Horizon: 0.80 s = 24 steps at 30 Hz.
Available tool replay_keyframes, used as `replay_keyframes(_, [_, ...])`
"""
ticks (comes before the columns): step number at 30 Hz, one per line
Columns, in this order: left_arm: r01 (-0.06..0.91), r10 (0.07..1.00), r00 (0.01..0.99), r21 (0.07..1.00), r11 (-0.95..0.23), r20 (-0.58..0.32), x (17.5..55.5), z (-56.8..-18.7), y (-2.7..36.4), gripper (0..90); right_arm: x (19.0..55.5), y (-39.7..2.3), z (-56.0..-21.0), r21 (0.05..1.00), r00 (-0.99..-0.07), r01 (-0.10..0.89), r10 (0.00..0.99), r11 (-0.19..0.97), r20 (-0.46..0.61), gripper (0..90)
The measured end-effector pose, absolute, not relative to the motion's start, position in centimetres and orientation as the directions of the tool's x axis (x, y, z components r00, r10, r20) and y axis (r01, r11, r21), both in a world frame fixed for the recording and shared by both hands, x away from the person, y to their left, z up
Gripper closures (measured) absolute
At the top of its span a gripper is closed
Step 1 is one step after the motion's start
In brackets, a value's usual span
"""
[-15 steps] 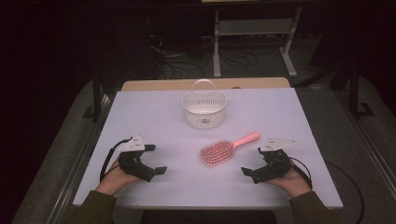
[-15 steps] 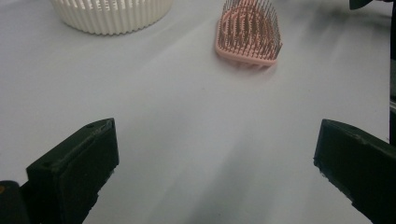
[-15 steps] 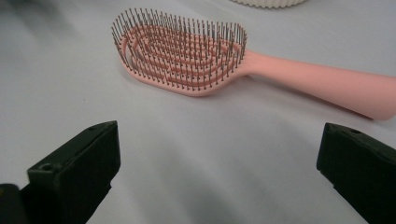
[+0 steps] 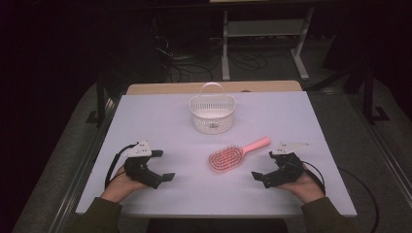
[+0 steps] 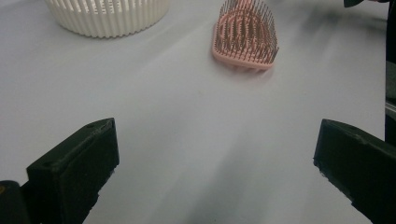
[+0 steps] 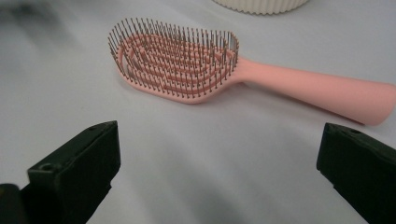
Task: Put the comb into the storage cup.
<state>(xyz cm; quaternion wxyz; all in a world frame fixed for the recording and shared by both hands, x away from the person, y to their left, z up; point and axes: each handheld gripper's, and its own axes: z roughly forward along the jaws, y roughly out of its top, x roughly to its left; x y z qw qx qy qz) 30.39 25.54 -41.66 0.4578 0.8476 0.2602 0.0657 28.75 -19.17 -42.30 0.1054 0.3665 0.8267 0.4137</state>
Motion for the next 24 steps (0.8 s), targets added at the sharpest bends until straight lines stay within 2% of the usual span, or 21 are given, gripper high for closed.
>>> replay_keyframes(24, [0.377, 0.493, 0.859, 0.82, -0.43, -0.137, 30.3, -41.8, 25.5, 0.0, 29.8, -19.3, -41.0, 0.768, -0.69, 0.521, 0.713, 0.373, 0.122, 0.0])
